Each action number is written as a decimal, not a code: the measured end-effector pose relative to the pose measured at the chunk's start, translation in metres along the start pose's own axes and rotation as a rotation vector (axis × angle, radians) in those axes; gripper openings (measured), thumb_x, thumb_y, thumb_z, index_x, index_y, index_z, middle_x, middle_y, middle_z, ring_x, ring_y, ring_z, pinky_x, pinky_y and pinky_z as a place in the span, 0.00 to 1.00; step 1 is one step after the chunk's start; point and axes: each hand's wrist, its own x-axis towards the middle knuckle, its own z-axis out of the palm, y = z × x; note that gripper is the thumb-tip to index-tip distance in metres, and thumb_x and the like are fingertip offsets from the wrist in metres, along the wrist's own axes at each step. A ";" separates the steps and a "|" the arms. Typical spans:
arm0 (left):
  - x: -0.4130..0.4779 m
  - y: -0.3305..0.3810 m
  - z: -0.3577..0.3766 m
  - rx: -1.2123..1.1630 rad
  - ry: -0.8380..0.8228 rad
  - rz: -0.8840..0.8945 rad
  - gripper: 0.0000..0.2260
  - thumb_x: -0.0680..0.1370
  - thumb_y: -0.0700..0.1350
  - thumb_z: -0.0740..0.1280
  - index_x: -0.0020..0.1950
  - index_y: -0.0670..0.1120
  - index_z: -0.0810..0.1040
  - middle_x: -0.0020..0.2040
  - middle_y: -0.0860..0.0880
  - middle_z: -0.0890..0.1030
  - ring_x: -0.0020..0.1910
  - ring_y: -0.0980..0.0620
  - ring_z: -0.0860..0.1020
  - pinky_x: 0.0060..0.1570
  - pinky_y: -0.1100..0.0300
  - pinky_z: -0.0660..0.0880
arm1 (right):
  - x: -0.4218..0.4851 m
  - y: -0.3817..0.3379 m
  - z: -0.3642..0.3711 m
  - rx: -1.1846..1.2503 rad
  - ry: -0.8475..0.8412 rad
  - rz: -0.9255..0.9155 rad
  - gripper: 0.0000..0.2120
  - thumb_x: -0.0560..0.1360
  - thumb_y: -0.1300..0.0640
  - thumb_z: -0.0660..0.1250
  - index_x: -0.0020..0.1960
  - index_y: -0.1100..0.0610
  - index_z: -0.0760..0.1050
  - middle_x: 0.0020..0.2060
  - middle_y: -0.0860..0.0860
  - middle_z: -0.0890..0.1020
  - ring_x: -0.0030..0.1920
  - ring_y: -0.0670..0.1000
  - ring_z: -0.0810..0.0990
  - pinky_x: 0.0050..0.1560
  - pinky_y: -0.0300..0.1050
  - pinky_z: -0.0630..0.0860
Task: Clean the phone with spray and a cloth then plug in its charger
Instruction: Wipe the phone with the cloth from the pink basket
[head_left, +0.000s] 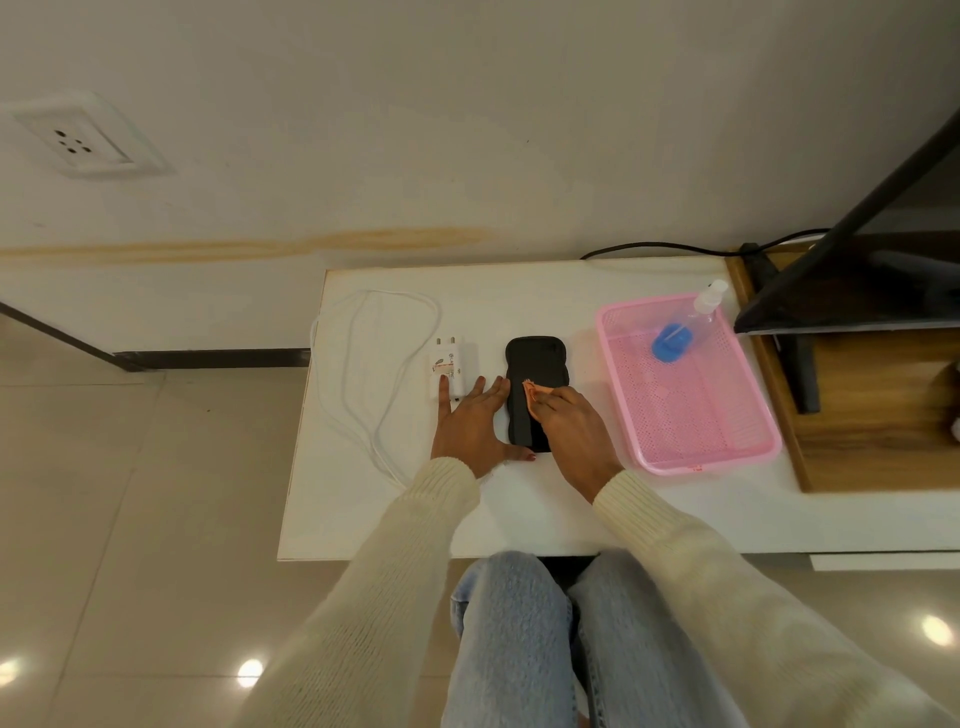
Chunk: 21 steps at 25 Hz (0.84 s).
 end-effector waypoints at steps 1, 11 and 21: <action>0.000 0.000 0.000 -0.004 0.000 -0.001 0.48 0.64 0.72 0.66 0.77 0.53 0.52 0.76 0.54 0.60 0.76 0.55 0.52 0.64 0.50 0.22 | 0.002 0.000 -0.001 -0.001 0.000 0.008 0.23 0.78 0.59 0.62 0.71 0.61 0.62 0.67 0.56 0.73 0.65 0.55 0.70 0.69 0.44 0.64; 0.000 0.001 0.000 -0.005 -0.003 0.001 0.49 0.64 0.73 0.65 0.77 0.53 0.51 0.76 0.54 0.60 0.76 0.56 0.52 0.64 0.50 0.22 | -0.002 -0.002 0.001 0.060 0.037 -0.004 0.22 0.78 0.59 0.61 0.71 0.61 0.63 0.66 0.56 0.73 0.65 0.55 0.71 0.68 0.44 0.66; -0.002 0.001 -0.003 -0.016 -0.016 0.005 0.49 0.64 0.71 0.66 0.77 0.53 0.51 0.76 0.54 0.59 0.76 0.56 0.51 0.65 0.49 0.23 | -0.002 -0.006 -0.008 0.191 0.212 0.037 0.19 0.70 0.68 0.71 0.59 0.67 0.75 0.51 0.62 0.82 0.50 0.61 0.81 0.53 0.51 0.79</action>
